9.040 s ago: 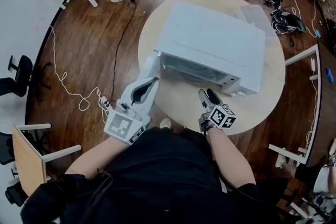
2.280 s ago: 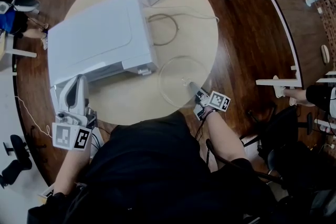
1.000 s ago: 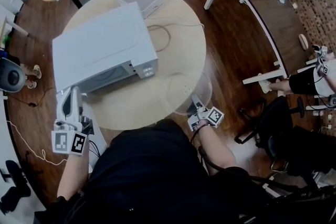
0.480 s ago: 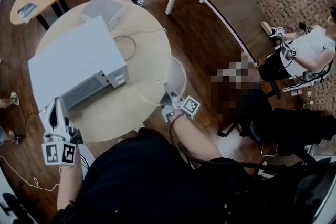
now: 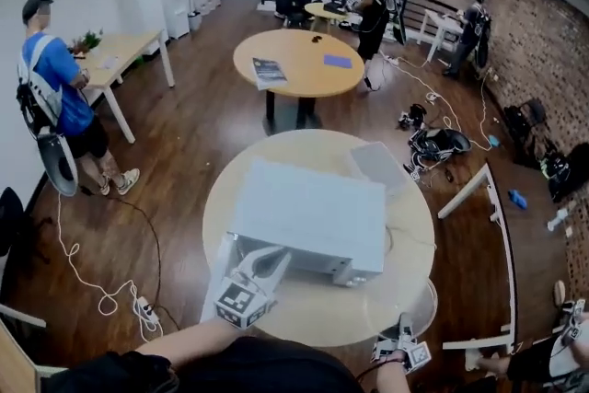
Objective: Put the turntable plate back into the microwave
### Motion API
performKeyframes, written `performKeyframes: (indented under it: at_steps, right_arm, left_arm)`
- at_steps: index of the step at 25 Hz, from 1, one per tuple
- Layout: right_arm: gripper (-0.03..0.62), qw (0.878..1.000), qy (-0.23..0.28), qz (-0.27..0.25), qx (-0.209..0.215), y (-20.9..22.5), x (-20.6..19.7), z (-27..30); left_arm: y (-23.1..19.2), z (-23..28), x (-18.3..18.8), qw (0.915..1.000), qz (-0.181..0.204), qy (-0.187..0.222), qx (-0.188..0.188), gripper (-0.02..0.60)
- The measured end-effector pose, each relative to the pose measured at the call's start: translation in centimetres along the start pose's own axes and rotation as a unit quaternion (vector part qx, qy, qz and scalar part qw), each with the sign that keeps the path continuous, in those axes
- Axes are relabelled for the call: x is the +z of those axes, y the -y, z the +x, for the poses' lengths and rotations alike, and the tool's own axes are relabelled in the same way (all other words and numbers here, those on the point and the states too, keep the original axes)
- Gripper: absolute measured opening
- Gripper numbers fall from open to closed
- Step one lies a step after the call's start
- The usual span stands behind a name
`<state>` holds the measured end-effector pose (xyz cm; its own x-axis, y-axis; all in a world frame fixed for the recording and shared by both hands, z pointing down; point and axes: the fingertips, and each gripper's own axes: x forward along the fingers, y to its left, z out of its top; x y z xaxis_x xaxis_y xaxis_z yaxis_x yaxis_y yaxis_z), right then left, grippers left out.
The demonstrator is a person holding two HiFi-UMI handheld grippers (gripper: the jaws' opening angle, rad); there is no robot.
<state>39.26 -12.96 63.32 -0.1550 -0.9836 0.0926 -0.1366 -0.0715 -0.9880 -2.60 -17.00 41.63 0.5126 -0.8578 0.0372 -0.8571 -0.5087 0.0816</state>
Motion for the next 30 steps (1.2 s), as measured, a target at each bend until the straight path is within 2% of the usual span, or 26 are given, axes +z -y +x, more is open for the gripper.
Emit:
performKeyframes:
  at_steps: [6, 11, 14, 21, 27, 30]
  right_arm:
    - [0.028, 1.0, 0.01, -0.001, -0.003, -0.1, 0.2, 1.3]
    - [0.028, 1.0, 0.013, 0.003, 0.005, 0.3, 0.9, 1.4]
    - [0.028, 1.0, 0.009, -0.003, -0.006, 0.4, 1.3, 1.0]
    - [0.028, 1.0, 0.031, 0.002, -0.003, 1.2, 1.6, -0.3]
    - [0.028, 1.0, 0.027, -0.001, 0.001, 1.0, 0.1, -0.8]
    - [0.028, 1.0, 0.026, -0.001, 0.005, 0.7, -1.0, -1.0]
  left_arm:
    - [-3.9, -2.2, 0.4, 0.9986, 0.021, 0.007, 0.049, 0.003]
    - [-5.3, -4.1, 0.9, 0.9956, 0.035, 0.016, 0.085, 0.003]
    - [-5.5, -5.1, 1.0, 0.9939, 0.038, 0.012, 0.103, 0.003]
    - [-6.0, -6.7, 1.6, 0.9913, 0.042, 0.02, 0.123, 0.003]
    - [-6.0, -7.4, 1.8, 0.9933, 0.029, 0.027, 0.109, 0.003]
    - [-6.9, -8.4, 2.4, 0.9922, 0.028, 0.024, 0.119, 0.003]
